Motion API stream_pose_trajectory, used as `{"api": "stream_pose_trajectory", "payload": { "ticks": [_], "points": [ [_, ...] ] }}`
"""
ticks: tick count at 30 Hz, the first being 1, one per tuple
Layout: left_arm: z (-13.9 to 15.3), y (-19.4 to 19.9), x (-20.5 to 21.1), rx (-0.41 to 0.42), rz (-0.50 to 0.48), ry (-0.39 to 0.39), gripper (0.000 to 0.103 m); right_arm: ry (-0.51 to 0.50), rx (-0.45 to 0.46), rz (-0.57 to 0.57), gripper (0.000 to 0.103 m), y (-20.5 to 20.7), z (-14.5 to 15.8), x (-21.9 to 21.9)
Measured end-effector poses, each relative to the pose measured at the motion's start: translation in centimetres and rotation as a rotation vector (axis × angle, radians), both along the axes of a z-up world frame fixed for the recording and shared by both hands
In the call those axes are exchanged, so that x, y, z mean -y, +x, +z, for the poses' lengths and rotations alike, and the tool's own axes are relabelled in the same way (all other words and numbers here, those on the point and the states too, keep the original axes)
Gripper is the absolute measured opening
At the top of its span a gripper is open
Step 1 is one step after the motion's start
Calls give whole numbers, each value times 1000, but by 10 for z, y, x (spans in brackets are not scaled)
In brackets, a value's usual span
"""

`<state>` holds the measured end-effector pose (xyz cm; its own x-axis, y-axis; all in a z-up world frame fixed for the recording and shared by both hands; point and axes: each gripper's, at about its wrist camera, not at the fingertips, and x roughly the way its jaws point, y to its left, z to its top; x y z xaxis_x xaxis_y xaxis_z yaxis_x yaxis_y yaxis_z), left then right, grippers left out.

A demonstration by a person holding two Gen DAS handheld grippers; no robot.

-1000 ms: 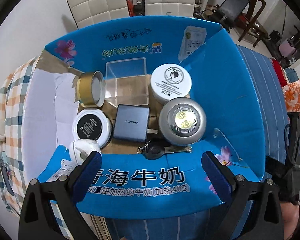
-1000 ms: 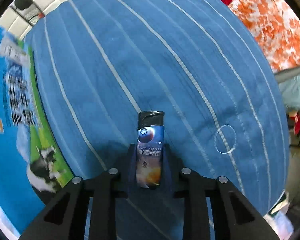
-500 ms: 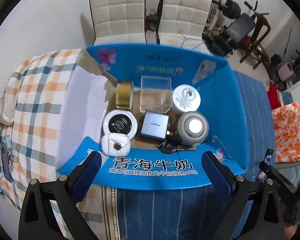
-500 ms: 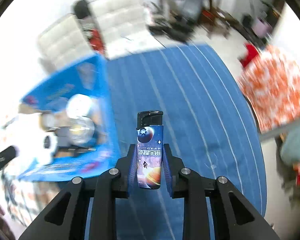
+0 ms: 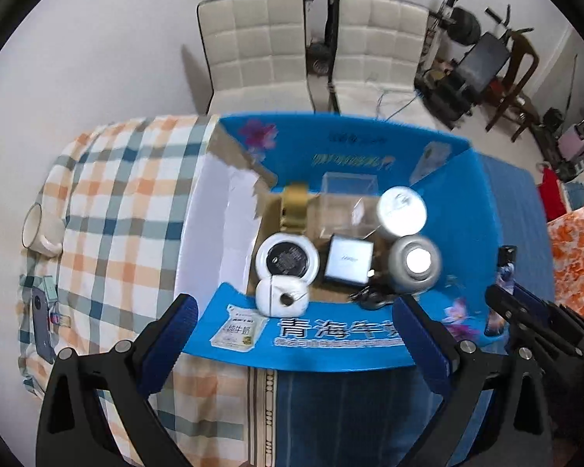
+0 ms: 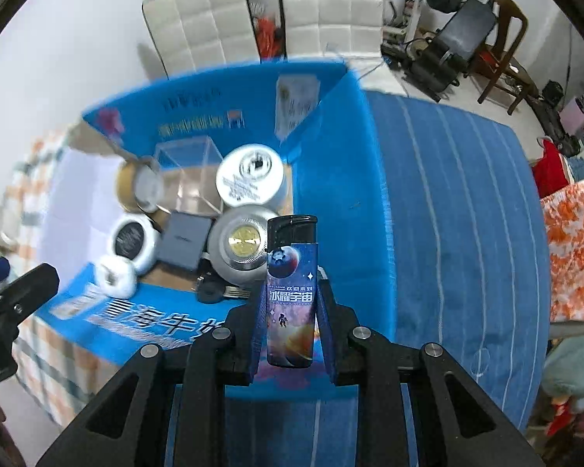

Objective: Organize rigid objects
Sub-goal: 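Carry the lighter with the right tool over the blue box, then lower the lighter into the blue box and open the right tool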

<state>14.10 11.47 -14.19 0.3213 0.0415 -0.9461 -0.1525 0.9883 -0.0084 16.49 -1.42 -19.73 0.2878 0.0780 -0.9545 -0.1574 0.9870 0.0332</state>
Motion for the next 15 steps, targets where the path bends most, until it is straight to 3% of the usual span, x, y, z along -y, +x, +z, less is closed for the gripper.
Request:
{"api": "stream_pose_trajectory", "payload": {
  "ticks": [8, 15],
  "points": [
    [-58, 17, 2, -76, -19, -4, 102, -107, -47, 31, 27, 14, -41, -14],
    [-75, 27, 11, -106, -59, -2, 102, -149, -43, 16, 27, 17, -50, -11]
  ]
}}
